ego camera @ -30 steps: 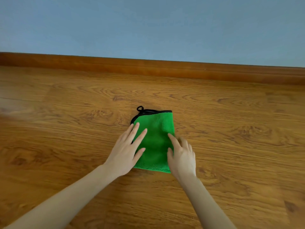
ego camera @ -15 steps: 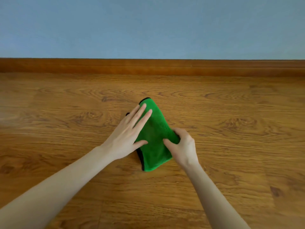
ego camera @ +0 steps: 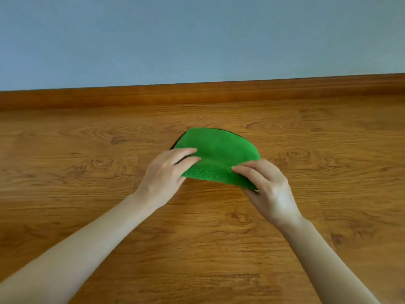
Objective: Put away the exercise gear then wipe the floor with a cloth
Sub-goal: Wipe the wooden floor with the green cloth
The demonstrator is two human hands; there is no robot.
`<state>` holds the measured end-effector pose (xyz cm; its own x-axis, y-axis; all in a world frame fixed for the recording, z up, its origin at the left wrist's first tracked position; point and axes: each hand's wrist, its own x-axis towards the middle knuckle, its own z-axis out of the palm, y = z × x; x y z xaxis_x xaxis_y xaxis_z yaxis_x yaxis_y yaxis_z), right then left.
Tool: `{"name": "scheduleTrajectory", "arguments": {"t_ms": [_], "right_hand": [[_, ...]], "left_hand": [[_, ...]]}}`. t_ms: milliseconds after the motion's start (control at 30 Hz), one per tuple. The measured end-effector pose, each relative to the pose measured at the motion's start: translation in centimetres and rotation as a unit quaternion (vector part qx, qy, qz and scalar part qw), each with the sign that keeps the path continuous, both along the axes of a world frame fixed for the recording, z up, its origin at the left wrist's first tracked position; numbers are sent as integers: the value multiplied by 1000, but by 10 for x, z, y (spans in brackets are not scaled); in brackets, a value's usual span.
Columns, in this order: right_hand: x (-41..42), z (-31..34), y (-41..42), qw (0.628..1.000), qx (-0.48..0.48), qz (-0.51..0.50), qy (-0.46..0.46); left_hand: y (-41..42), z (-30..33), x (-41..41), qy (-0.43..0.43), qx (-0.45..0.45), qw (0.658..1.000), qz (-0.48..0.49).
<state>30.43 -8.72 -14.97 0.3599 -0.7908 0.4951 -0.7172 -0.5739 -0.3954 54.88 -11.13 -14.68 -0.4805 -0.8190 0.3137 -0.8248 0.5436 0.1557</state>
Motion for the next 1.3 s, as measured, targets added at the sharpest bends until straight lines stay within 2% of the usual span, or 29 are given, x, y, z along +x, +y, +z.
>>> {"name": "scheduleTrajectory", "arguments": {"t_ms": [100, 167, 267, 400, 500, 567, 700, 800, 1000, 1167, 1300], "right_hand": [[-6, -46, 27, 994, 88, 18, 60], [-6, -63, 42, 986, 150, 18, 67], [-9, -76, 55, 978, 203, -5, 37], [-14, -75, 53, 980, 196, -37, -5], [-9, -52, 40, 983, 173, -43, -41], [-4, -30, 29, 984, 166, -25, -58], [-7, 17, 10, 967, 217, -8, -130], [-25, 46, -3, 953, 259, -23, -154], [-78, 99, -35, 936, 298, -48, -180], [-119, 144, -60, 926, 284, -61, -241], [-146, 177, -67, 922, 304, -93, -224]], "left_hand": [[30, -40, 7, -84, 94, 990, -62], [47, -55, 13, -109, 137, 982, -73], [58, -63, 25, -112, 156, 980, -59], [60, -57, 29, -111, 150, 982, -42], [61, -38, 7, -65, 161, 984, -41], [55, -19, -16, 21, 198, 979, -36], [34, 12, -53, 200, 285, 937, -7], [15, 30, -71, 276, 316, 907, 11], [-32, 75, -120, 287, 345, 893, -30], [-73, 115, -159, 241, 317, 915, -68], [-94, 151, -187, 201, 306, 928, -75]]}}
